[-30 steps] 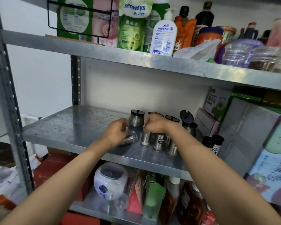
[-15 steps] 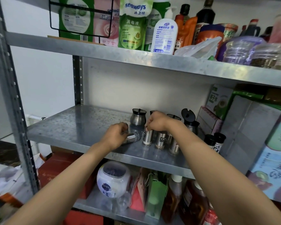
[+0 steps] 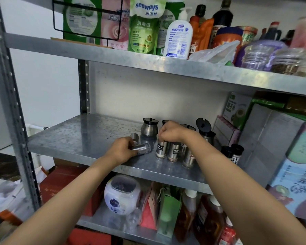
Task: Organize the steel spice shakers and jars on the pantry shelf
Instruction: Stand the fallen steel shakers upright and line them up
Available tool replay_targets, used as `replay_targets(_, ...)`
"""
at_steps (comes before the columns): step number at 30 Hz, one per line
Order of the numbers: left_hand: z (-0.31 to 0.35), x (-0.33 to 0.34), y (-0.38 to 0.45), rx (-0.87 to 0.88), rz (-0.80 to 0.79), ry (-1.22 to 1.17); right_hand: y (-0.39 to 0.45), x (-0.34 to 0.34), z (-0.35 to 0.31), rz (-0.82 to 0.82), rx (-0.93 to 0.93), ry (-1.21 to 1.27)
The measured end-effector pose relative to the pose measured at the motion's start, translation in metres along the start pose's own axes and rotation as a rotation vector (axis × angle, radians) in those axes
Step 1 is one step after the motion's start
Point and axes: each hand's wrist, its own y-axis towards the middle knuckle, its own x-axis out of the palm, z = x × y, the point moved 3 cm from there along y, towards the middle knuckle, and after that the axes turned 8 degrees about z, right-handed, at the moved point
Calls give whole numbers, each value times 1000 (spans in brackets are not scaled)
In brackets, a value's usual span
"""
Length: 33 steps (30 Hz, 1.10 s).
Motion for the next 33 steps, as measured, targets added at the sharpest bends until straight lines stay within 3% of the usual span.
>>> replay_targets(9, -2, 4, 0, 4, -25, 21, 1, 0, -9, 157, -22, -11)
replay_targets(14, 8, -7, 3, 100, 29, 4, 1, -6, -15, 255, -49, -15)
replay_targets(26, 43, -23, 28, 445, -146, 177, 2, -6, -6, 352, -48, -6)
replay_targets(33, 52, -6, 35, 427, -208, 99, 2, -3, 6, 385, -33, 71)
